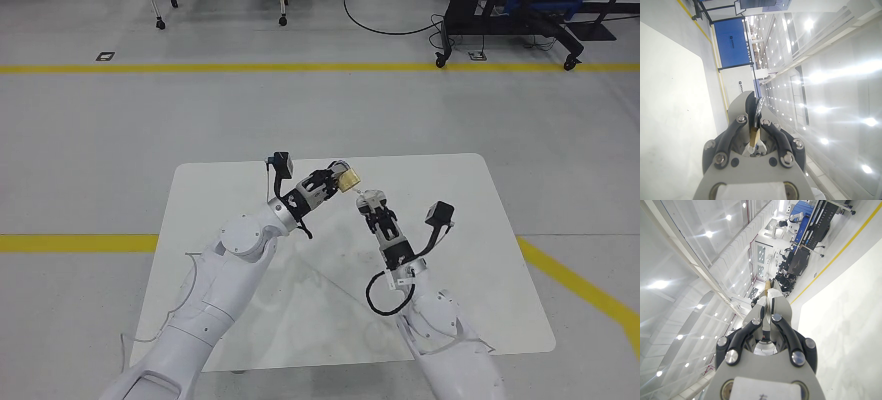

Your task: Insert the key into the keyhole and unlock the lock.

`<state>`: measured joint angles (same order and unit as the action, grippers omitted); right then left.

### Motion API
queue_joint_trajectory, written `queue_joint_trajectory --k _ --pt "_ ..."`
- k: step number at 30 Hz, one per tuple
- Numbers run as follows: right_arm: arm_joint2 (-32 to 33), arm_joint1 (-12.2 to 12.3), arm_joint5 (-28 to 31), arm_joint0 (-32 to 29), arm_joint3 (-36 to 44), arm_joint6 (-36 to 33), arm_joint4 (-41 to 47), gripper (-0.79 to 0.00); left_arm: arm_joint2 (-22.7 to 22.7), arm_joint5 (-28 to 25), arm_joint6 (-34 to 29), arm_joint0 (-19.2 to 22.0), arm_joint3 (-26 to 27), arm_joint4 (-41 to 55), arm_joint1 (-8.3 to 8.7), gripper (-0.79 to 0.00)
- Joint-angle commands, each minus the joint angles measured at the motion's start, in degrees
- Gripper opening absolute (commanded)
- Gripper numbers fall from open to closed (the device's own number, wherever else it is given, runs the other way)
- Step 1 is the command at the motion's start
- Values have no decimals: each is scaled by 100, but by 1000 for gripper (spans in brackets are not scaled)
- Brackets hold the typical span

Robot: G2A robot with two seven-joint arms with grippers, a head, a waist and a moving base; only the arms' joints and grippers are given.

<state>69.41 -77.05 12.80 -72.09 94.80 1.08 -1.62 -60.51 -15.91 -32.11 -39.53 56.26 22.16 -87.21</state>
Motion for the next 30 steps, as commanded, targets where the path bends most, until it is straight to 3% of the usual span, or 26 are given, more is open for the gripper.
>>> queue_joint_trajectory --k 1,30 --pt "8 -6 -17 12 -4 7 -1 -785 -2 15 -14 0 -3 0 -3 -785" --pt "13 -103 -107 -20 -14 63 -188 -785 -20 256 69 -16 78 -133 -54 -785"
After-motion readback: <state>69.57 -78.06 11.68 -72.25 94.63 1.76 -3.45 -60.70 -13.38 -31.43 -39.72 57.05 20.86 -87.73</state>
